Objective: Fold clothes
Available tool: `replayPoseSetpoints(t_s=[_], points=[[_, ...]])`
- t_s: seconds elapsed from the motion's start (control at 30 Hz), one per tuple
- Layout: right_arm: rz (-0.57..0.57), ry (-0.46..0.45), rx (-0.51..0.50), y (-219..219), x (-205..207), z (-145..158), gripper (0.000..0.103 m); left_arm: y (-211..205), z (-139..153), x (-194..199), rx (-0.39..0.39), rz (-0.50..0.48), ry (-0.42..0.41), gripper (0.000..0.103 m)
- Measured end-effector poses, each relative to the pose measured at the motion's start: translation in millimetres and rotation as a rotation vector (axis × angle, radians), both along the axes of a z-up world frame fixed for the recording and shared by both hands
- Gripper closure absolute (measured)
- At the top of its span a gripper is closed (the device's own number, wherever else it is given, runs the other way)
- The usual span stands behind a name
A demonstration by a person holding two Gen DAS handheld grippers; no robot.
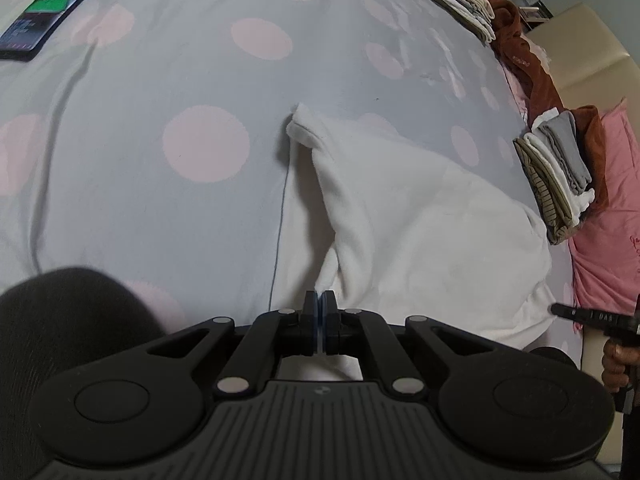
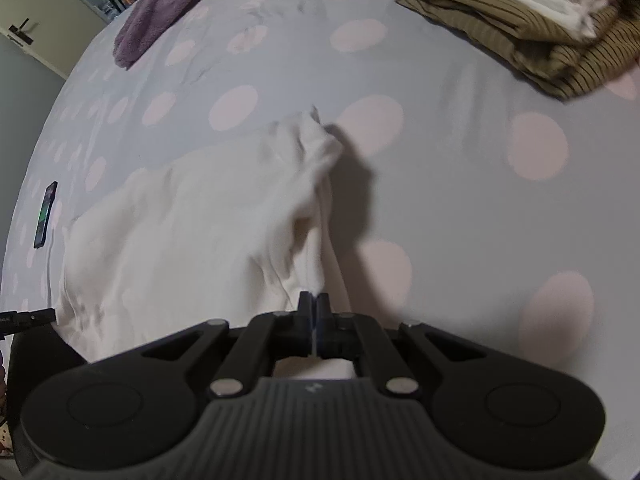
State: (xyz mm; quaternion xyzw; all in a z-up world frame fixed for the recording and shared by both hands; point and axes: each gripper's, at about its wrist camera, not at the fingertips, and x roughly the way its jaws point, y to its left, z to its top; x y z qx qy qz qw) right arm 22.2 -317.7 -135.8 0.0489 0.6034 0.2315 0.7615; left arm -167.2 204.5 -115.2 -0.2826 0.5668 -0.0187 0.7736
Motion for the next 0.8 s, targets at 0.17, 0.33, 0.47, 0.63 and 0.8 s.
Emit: replayPoseSetpoints(t_s=[0.17, 0.33, 0.47, 0.63, 0.8], points=[[-0.012, 0.043, -0.004, -14, -9, -3, 0.101, 6, 0, -13, 0.008, 0.046, 0.026, 0.103], [0.021, 0.074, -0.054, -12, -15, -14, 0.101, -5, -4, -13, 0.085, 0.002, 0.070, 0.103], [0.096, 0.094, -0.130, 5, -17, -35, 0.101, -25, -16, 4, 0.093, -0.075, 0.121, 0.103], [0.220, 0.081, -0.272, 32, -21, -52, 0.096, -40, -21, 13, 0.183, -0.173, 0.165, 0.101], [0.204, -0.001, -0.227, 32, -27, -24, 0.067, -29, -1, 1, 0.243, -0.138, 0.136, 0.084]])
